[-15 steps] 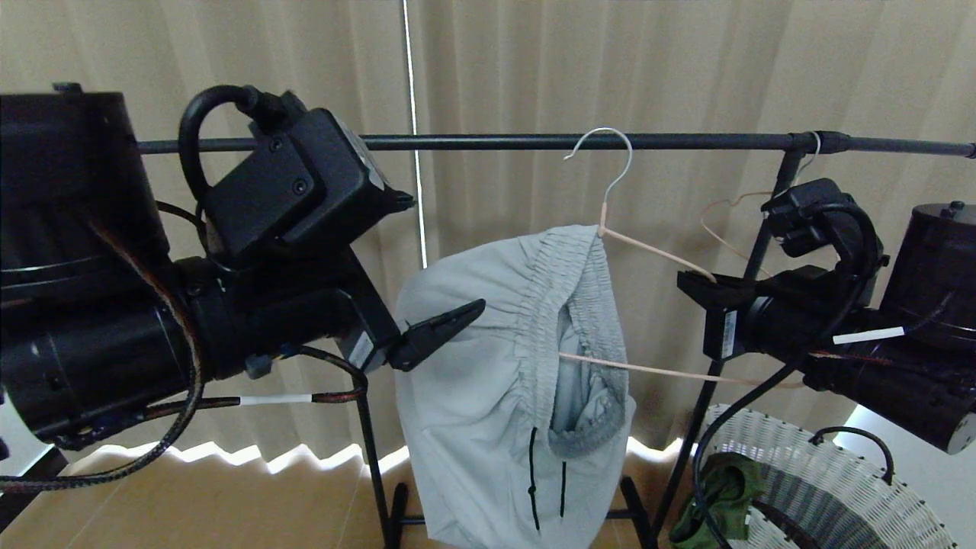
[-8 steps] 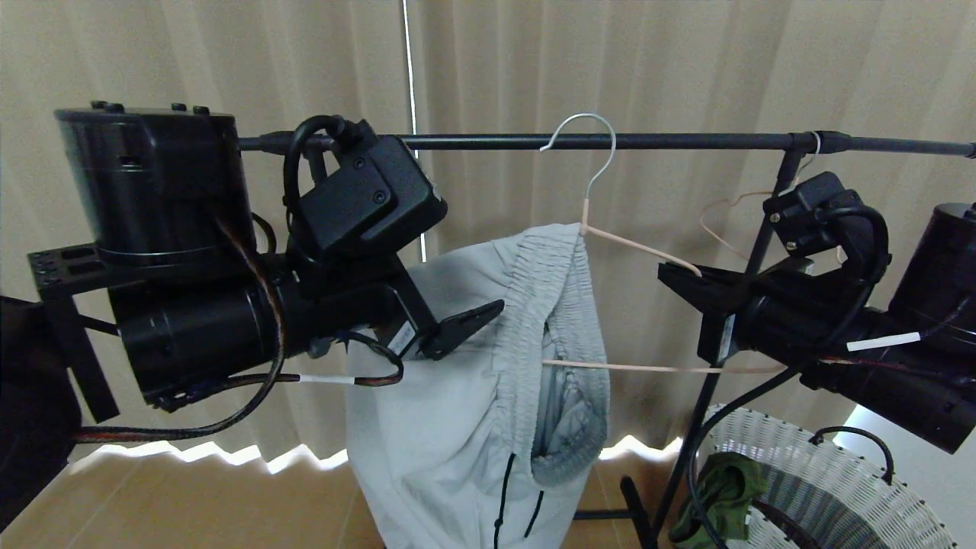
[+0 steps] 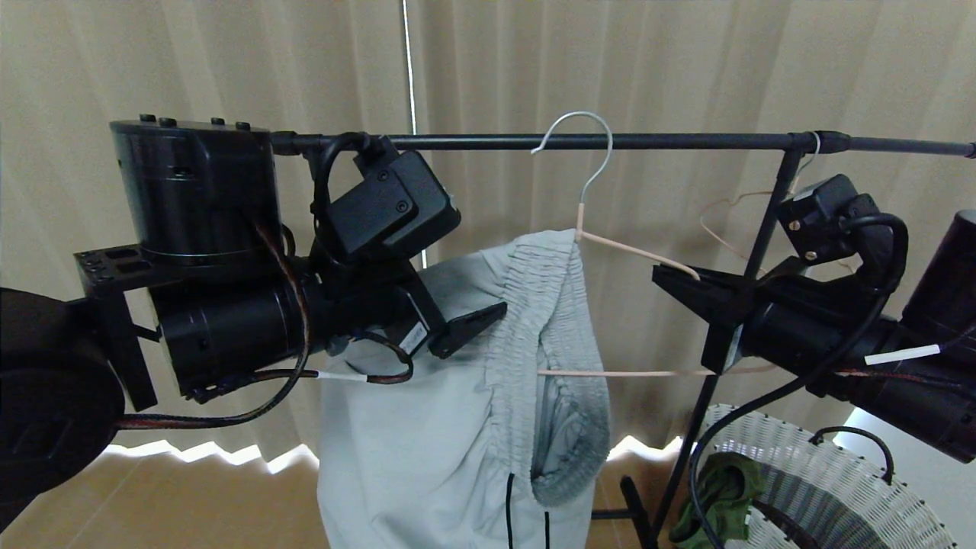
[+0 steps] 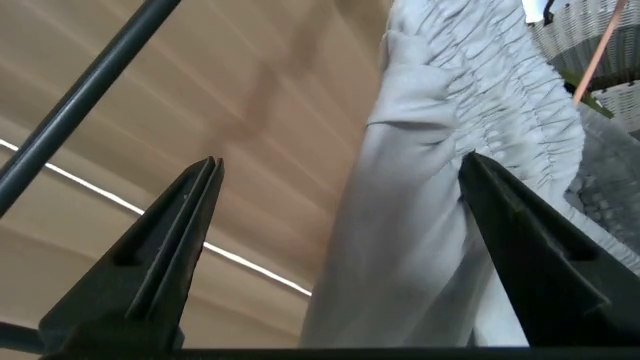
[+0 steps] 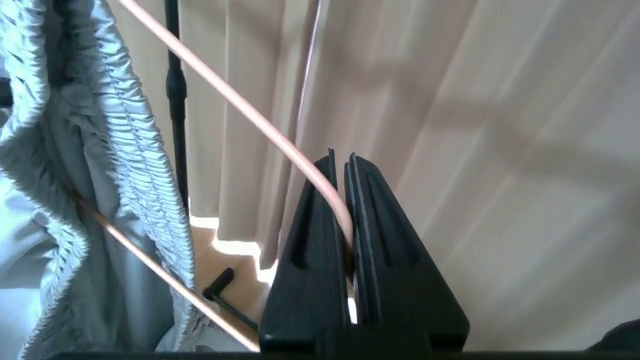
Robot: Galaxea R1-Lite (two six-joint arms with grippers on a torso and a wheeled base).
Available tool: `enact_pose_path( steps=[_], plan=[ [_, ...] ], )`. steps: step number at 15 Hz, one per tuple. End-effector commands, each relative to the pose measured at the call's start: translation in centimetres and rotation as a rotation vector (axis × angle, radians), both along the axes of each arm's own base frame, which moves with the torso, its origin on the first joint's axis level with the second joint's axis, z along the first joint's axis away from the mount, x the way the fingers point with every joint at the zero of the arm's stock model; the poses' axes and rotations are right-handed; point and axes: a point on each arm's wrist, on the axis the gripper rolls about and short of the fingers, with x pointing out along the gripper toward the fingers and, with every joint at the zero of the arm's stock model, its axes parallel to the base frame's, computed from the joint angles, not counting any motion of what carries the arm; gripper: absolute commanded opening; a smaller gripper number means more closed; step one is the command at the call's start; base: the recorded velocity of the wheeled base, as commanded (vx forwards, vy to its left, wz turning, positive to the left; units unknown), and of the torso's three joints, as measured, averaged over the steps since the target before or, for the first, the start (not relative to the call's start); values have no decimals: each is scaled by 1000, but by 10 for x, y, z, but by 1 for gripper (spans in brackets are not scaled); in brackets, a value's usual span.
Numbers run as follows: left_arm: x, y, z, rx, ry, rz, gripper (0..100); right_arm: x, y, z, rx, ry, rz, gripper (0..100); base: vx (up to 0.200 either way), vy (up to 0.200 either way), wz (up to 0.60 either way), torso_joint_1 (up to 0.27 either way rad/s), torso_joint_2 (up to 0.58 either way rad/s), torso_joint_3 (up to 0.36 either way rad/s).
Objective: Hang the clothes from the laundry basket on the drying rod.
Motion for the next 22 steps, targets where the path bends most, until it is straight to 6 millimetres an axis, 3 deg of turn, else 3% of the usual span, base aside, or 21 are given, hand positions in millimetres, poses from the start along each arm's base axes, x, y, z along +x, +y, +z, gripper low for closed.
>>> enact_pose_path(
  steps=[1, 11, 12, 16, 20, 22],
  plan=[
    [0, 0, -1, 1, 2, 1, 0, 0, 0, -1, -1, 2, 1, 0, 0, 0, 0, 0, 0, 0],
    [-2, 5, -14, -2, 5, 15, 0, 0, -1, 1, 3, -3, -1, 0, 0, 0, 0, 0, 0, 0],
    [-2, 5, -15, -9, -3, 19, 0, 0, 0, 0, 2, -1, -1, 100, 0, 0, 0, 0, 0, 0],
    [5, 12, -17, -1, -4, 92, 0, 0, 0, 0, -1, -2, -2, 100, 0, 0, 0, 0, 0, 0],
    [17, 14, -25, -37, 49, 371, 0, -3, 4, -2, 0, 3, 21, 100, 0, 0, 0, 0, 0, 0],
    [19, 13, -23, -101, 80, 404, 0, -8, 7, -7, -2, 7, 44, 100, 0, 0, 0, 0, 0, 0]
  ],
)
